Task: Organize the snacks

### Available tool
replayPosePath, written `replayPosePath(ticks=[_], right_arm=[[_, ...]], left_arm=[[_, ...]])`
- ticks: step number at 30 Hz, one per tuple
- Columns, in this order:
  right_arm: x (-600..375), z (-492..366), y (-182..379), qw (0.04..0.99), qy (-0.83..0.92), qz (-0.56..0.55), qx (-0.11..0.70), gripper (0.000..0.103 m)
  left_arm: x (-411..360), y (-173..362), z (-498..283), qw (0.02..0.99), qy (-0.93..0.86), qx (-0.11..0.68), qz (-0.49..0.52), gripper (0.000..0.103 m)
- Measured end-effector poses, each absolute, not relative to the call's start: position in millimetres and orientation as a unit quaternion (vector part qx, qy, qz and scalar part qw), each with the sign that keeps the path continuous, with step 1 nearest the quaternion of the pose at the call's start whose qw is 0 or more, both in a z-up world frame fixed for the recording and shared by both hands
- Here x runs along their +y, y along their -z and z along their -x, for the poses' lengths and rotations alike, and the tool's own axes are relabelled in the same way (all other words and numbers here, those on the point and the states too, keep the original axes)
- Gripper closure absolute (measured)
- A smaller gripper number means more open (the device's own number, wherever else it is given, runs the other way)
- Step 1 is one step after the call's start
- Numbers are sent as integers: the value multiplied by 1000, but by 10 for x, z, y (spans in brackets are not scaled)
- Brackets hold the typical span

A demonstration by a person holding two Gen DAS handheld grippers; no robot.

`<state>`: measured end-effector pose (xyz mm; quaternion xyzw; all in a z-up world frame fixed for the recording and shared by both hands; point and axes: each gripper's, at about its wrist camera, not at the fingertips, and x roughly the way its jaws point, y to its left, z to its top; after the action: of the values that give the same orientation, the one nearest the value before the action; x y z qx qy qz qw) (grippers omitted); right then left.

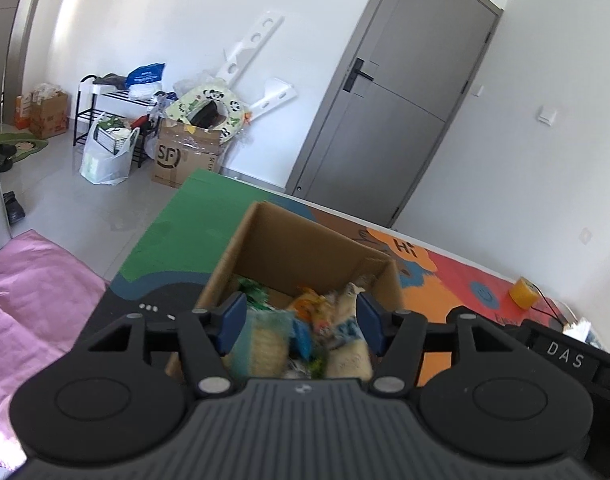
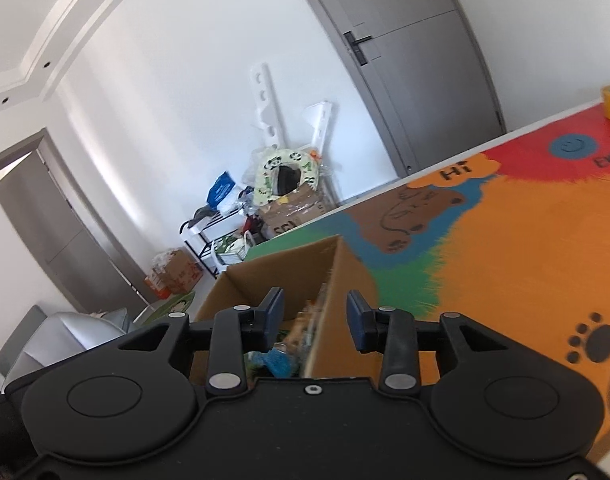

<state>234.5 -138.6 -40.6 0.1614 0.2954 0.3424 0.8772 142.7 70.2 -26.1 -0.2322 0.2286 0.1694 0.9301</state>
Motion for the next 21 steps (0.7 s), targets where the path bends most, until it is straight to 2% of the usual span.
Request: replayPosePath(ticks=[2, 6, 13, 16, 18, 21], right_arm=[[-1453, -2316, 408, 878, -340, -164, 295, 66], [-1581, -2263, 394, 879, -338, -168, 292, 66], [-1806, -2156, 335, 885, -332, -165, 282, 56], [-1909, -2097, 305, 891, -324, -162, 274, 46], [-1998, -2047, 295, 895, -317, -160, 269, 36], [-2119, -1979, 288, 901, -307, -161, 262, 27]], left_arm=[[646, 247, -1419, 931, -167, 230, 229, 43], [567, 210, -1365, 933, -167, 227, 222, 32], [416, 154, -1315, 937, -158, 232, 208, 30], [341, 134, -1281, 939, -156, 234, 199, 27], [272, 124, -1255, 940, -157, 234, 192, 16], [186, 113, -1199, 943, -154, 233, 180, 12]])
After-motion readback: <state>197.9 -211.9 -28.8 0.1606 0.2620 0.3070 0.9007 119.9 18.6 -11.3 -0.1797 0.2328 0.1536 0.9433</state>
